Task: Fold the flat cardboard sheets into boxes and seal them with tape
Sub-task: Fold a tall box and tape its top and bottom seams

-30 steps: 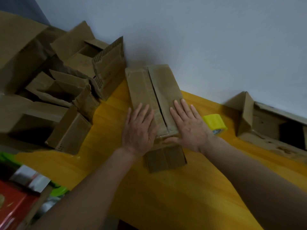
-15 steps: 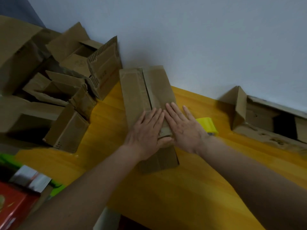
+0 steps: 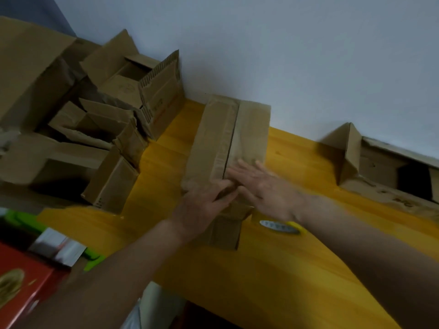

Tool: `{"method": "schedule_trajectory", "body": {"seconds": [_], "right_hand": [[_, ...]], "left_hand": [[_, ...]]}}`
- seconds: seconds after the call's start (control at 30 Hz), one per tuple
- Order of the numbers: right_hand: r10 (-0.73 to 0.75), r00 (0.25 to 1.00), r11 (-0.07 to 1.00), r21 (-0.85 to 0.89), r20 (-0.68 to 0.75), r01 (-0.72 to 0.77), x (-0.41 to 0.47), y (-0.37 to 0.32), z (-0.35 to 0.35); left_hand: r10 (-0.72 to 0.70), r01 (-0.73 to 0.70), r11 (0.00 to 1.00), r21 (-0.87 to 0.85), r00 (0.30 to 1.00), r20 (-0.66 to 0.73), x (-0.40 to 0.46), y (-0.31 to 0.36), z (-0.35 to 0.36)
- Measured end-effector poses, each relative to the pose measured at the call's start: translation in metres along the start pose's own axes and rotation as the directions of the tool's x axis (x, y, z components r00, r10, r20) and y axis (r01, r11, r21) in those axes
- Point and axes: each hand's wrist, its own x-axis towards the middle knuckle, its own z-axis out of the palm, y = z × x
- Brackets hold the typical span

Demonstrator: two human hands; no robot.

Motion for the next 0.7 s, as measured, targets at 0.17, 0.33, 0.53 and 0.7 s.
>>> {"method": "schedule_trajectory", "body": {"seconds": [0.17,0.33,0.53,0.7], "right_hand": [[0.062,0.998,0.983,-0.175,0.016,-0.058,0.048,0.002,0.014],[0.240,0.971,0.924,-0.303,-0.017,-0.233,0.097,0.028,-0.003],[0.367,0.928,0.873,-0.317,-0.072,-0.370,0.150,0.065,-0.023],[0.452,0.867,0.835,-0.243,-0.209,-0.493,0.167,0.077,-0.027]], "left_hand": [[-0.135,0.120,0.982,-0.143,0.985,-0.104,-0.009,-0.007,0.002],[-0.068,0.054,0.984,-0.171,0.995,-0.074,-0.009,-0.018,-0.001],[-0.033,0.013,0.981,-0.192,0.994,-0.102,-0.010,-0.033,0.002],[-0.032,0.005,0.979,-0.206,0.991,-0.129,-0.009,-0.075,0.004]]}}
